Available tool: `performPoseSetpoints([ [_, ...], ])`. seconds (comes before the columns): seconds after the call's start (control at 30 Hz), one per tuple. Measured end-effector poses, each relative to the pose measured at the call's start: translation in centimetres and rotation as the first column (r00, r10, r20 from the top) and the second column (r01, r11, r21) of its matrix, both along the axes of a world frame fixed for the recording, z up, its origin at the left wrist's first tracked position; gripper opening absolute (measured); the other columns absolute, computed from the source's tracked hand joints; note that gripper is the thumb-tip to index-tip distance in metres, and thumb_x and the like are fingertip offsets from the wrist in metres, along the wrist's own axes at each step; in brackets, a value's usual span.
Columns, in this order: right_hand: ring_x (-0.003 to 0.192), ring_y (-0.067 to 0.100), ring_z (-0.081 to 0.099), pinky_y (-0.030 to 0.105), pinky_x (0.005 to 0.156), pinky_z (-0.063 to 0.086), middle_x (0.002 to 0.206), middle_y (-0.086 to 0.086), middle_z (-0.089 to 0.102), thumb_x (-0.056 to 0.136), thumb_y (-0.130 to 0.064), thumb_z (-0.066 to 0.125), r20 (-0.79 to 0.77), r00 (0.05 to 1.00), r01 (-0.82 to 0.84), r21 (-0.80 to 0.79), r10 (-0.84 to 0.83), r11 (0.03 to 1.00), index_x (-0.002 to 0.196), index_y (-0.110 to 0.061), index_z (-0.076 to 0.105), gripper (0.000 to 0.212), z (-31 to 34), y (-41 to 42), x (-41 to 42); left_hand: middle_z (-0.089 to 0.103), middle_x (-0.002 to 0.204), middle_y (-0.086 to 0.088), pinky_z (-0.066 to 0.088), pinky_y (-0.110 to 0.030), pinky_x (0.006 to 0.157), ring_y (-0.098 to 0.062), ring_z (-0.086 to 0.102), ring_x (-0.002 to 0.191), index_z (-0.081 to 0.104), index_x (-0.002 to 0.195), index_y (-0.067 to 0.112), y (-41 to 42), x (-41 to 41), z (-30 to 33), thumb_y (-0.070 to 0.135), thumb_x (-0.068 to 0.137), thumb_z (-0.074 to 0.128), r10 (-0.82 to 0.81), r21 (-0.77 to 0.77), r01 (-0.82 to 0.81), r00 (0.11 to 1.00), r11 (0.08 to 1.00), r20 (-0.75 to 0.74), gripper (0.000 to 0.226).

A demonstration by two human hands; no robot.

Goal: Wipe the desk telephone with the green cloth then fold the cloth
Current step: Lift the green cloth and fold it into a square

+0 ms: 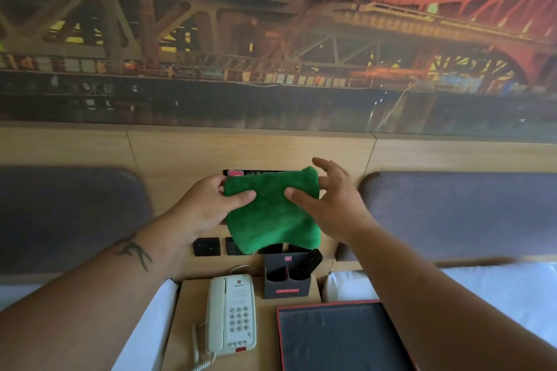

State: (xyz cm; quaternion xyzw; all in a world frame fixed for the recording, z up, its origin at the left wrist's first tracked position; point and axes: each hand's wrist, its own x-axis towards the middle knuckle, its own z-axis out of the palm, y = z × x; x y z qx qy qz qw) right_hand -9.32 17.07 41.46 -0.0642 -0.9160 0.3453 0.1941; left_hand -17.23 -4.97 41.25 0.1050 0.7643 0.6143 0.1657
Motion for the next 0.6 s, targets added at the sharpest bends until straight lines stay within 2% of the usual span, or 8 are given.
performPoseSetpoints([
  [0.03,0.143,0.005,0.016,0.030,0.113,0.022,0.148,-0.018,0.038,0.071,-0.073,0.063,-0.011,1.000,-0.015,0.021,0.015,1.000,0.101,-0.024,0.076,0.059,0.0,0.1,0.0,0.072,0.104,-0.010,0.059,-0.030,0.062,-0.021,0.072,0.088,0.060,0.116,0.017,0.0,0.0,0.0,0.024,0.080,0.079,0.005,-0.004,-0.005,1.000,1.000,0.003,0.041],
  [0.1,0.143,0.000,0.015,0.027,0.112,0.019,0.147,-0.019,0.041,0.073,-0.071,0.063,-0.037,0.999,-0.033,-0.020,0.032,0.999,0.092,-0.024,0.078,0.053,0.3,0.1,0.0,0.068,0.108,-0.010,0.059,-0.031,0.063,-0.022,0.070,0.092,0.048,0.134,0.022,-0.1,0.0,-0.1,0.023,0.076,0.082,-0.025,0.003,0.025,0.999,1.000,0.042,0.067],
  [0.17,0.132,-0.008,0.033,0.018,0.104,0.029,0.136,-0.018,0.054,0.077,-0.061,0.070,-0.050,0.998,-0.047,-0.123,0.041,0.991,0.088,-0.023,0.079,0.040,0.8,-0.1,0.2,0.061,0.122,-0.011,0.058,-0.035,0.080,-0.026,0.065,0.107,0.029,0.151,0.033,-0.3,-0.3,-0.4,0.021,0.061,0.089,-0.118,-0.023,0.119,0.991,0.993,0.063,0.109],
  [0.23,0.098,-0.018,0.055,0.007,0.084,0.042,0.111,-0.014,0.068,0.079,-0.047,0.077,-0.043,0.998,-0.056,-0.229,0.048,0.972,0.088,-0.020,0.078,0.028,1.2,-0.5,0.7,0.055,0.131,-0.010,0.053,-0.034,0.093,-0.024,0.059,0.118,0.030,0.151,0.038,-0.2,-0.2,-0.5,0.021,0.053,0.094,-0.233,-0.138,0.235,0.972,0.962,0.028,0.119],
  [0.33,0.069,0.000,0.070,0.020,0.063,0.057,0.078,-0.009,0.076,0.076,-0.040,0.082,0.003,0.999,-0.036,-0.375,0.040,0.926,0.083,-0.021,0.079,0.021,1.7,-0.9,1.4,0.064,0.124,0.005,0.049,-0.020,0.090,-0.009,0.062,0.111,0.062,0.129,0.031,0.3,0.0,-0.6,0.023,0.061,0.094,-0.313,-0.338,0.263,0.944,0.904,-0.104,0.076],
  [0.43,0.060,0.005,0.070,0.018,0.051,0.054,0.068,-0.008,0.075,0.076,-0.037,0.083,0.006,1.000,0.006,-0.404,-0.004,0.915,0.076,-0.018,0.078,0.020,1.9,-0.9,1.9,0.063,0.114,0.004,0.046,-0.024,0.087,-0.014,0.061,0.106,0.074,0.087,0.020,0.7,0.0,-0.4,0.030,0.068,0.090,-0.330,-0.464,0.156,0.887,0.872,-0.322,0.027],
  [0.5,0.052,0.005,0.068,0.016,0.044,0.049,0.060,-0.007,0.072,0.076,-0.039,0.083,0.006,0.998,0.055,-0.389,-0.058,0.920,0.068,-0.016,0.075,0.026,1.7,-0.8,2.1,0.066,0.112,0.000,0.050,-0.033,0.094,-0.016,0.063,0.103,0.073,0.085,0.013,0.8,-0.2,-0.4,0.032,0.072,0.087,-0.343,-0.461,0.159,0.871,0.873,-0.350,0.027],
  [0.6,0.047,0.002,0.062,0.016,0.040,0.044,0.052,-0.007,0.067,0.078,-0.043,0.080,-0.021,0.992,0.110,-0.364,-0.126,0.925,0.065,-0.012,0.068,0.035,0.9,-0.7,2.2,0.075,0.104,-0.005,0.057,-0.049,0.092,-0.022,0.074,0.095,0.070,0.098,0.019,0.9,0.3,-0.1,0.026,0.081,0.079,-0.334,-0.261,0.287,0.929,0.922,-0.158,0.021],
])
